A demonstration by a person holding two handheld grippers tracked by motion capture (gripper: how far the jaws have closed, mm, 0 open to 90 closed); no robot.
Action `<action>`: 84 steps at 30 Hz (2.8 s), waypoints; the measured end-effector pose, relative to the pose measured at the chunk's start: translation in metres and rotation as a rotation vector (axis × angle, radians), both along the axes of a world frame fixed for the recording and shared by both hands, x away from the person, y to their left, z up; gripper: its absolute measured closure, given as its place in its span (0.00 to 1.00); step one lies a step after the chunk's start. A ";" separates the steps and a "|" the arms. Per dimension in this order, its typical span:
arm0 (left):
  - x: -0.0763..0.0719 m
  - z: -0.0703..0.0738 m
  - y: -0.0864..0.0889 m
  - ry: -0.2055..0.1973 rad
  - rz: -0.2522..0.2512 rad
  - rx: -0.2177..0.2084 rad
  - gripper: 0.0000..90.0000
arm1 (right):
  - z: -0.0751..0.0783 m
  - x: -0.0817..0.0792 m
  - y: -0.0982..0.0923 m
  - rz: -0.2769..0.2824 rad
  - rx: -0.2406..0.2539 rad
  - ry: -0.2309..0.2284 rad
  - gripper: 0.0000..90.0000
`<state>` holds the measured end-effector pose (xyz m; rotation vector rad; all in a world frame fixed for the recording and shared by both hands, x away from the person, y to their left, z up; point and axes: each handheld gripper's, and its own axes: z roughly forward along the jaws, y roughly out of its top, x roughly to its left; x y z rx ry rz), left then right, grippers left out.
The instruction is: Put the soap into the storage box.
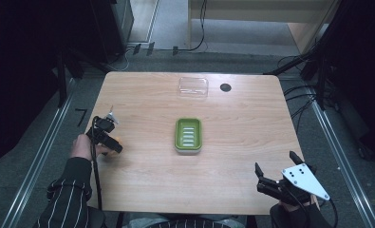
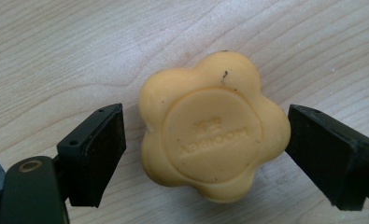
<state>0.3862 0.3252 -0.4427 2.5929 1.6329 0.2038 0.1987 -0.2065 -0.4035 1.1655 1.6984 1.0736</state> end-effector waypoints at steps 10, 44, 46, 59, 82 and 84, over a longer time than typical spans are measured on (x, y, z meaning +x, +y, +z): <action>0.001 -0.006 0.000 0.000 -0.010 0.004 0.20 | 0.000 0.000 0.000 0.001 0.000 0.000 0.00; -0.003 -0.004 -0.001 -0.006 -0.017 -0.028 0.31 | 0.000 0.000 -0.001 -0.001 0.004 -0.003 0.00; -0.004 -0.002 -0.004 -0.010 -0.017 -0.026 0.31 | 0.000 0.000 -0.001 -0.001 0.003 -0.003 0.00; -0.003 0.012 -0.019 -0.045 -0.067 -0.052 0.31 | 0.000 -0.002 -0.002 -0.008 0.000 0.001 0.00; 0.010 0.029 -0.061 -0.100 -0.175 -0.096 0.31 | 0.000 -0.013 -0.010 -0.054 -0.008 0.002 0.00; 0.011 0.029 -0.064 -0.100 -0.188 -0.092 0.31 | 0.000 -0.014 -0.010 -0.056 -0.008 0.004 0.00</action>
